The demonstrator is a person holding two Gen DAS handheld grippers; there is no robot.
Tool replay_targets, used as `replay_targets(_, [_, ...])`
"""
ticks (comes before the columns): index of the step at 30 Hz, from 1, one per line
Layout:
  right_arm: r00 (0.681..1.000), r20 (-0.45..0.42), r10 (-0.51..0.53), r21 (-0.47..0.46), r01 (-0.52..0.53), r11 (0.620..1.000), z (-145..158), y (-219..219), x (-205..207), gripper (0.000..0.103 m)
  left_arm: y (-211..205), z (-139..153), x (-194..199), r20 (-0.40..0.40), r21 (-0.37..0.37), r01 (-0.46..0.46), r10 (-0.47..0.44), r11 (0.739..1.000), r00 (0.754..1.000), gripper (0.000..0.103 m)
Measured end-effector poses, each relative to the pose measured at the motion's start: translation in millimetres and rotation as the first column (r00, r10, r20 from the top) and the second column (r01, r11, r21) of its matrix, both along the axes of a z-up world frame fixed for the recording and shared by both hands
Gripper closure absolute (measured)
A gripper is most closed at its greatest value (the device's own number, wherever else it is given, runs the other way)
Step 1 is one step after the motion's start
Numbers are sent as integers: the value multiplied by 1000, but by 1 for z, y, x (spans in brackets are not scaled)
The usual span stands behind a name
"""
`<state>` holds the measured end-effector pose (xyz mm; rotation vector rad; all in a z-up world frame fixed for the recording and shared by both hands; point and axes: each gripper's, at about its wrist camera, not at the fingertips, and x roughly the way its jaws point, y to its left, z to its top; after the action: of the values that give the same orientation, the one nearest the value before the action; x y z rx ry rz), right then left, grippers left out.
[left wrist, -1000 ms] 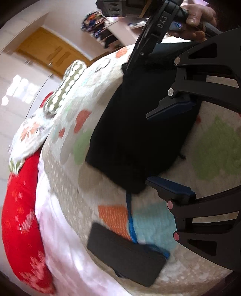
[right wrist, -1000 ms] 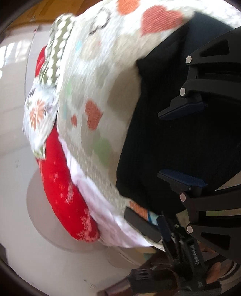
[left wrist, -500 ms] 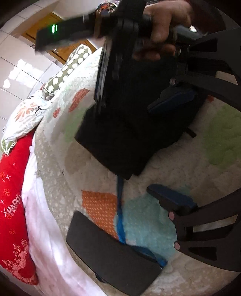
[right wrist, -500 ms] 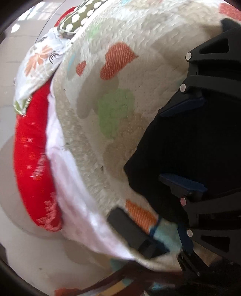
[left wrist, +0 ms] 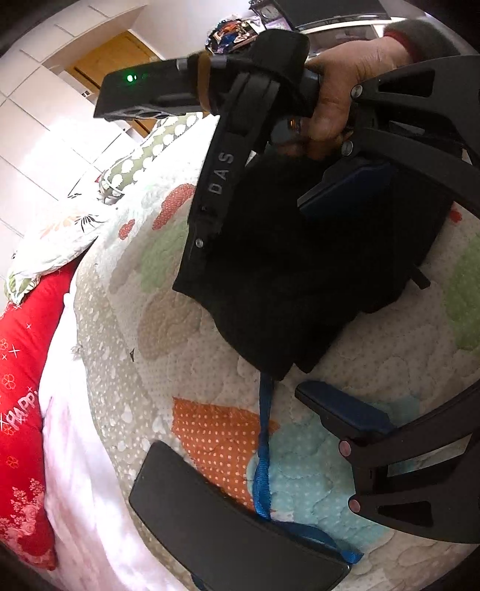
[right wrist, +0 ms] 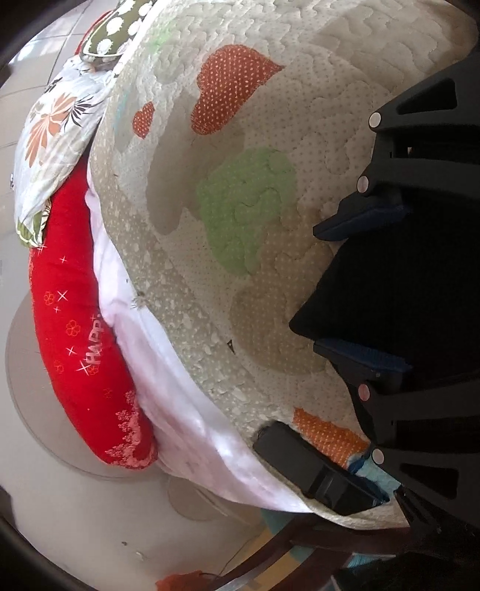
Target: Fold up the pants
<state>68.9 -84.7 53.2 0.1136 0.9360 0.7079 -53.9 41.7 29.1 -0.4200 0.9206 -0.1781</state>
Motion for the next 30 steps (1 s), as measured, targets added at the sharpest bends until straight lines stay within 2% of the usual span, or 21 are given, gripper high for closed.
replay_targets(1, [1000, -5, -2, 19, 2, 1000, 1, -2, -1, 74, 1, 1, -1, 12, -9, -3, 3, 1000, 1000, 32])
replay_targets(2, [1000, -5, -14, 42, 14, 999, 5, -5, -2, 81, 1, 3, -1, 20, -4, -12, 12, 1000, 1000, 43])
replay_targets(3, [1000, -6, -21, 66, 21, 998, 8, -11, -4, 82, 3, 7, -1, 33, -8, -10, 10, 1000, 999, 62])
replay_targets(6, [998, 12, -63, 155, 61, 986, 27, -41, -17, 86, 1, 34, -10, 123, -45, 28, -22, 999, 992, 72])
replay_targets(8, [994, 46, -96, 210, 85, 974, 45, -68, -32, 86, -11, 60, -24, 207, -27, 75, -67, 997, 976, 75])
replay_targets(11, [980, 92, -179, 299, 144, 943, 72, -122, -62, 86, -48, 101, -55, 353, 26, 195, -192, 980, 916, 77])
replay_targets(13, [961, 113, -252, 351, 198, 915, 84, -164, -86, 86, -82, 119, -73, 406, 41, 318, -306, 947, 861, 79])
replay_targets(14, [950, 124, -286, 367, 224, 903, 87, -182, -96, 93, -97, 121, -79, 412, 41, 374, -357, 927, 838, 79])
replay_targets(15, [938, 131, -321, 381, 252, 890, 89, -200, -107, 96, -121, 120, -86, 403, 43, 454, -431, 890, 807, 79])
replay_targets(17, [904, 115, -412, 382, 342, 858, 85, -244, -134, 96, -163, 103, -98, 357, 71, 551, -537, 832, 764, 79])
replay_targets(19, [863, 91, -497, 334, 444, 832, 74, -279, -156, 95, -198, 78, -103, 294, 108, 609, -611, 785, 735, 79])
replay_targets(21, [833, 39, -552, 272, 523, 808, 55, -305, -176, 95, -219, 55, -106, 203, 116, 649, -657, 752, 726, 79])
replay_targets(22, [824, 11, -566, 261, 545, 797, 46, -314, -185, 92, -219, 52, -109, 189, 107, 661, -668, 743, 720, 79])
replay_targets(24, [833, -55, -551, 290, 541, 789, 31, -324, -198, 74, -212, 59, -116, 199, 144, 663, -678, 734, 707, 79])
replay_targets(25, [841, -78, -535, 312, 530, 789, 25, -325, -203, 48, -206, 66, -120, 209, 173, 655, -677, 736, 706, 79])
replay_targets(26, [849, -102, -518, 340, 519, 784, 19, -322, -206, 38, -195, 74, -122, 228, 197, 643, -673, 740, 704, 79])
replay_targets(29, [875, -152, -460, 432, 477, 765, 7, -308, -204, 38, -167, 88, -121, 258, 233, 596, -640, 769, 724, 76])
replay_targets(30, [879, -169, -447, 442, 473, 762, 2, -300, -200, 37, -153, 92, -117, 266, 235, 569, -615, 788, 742, 69])
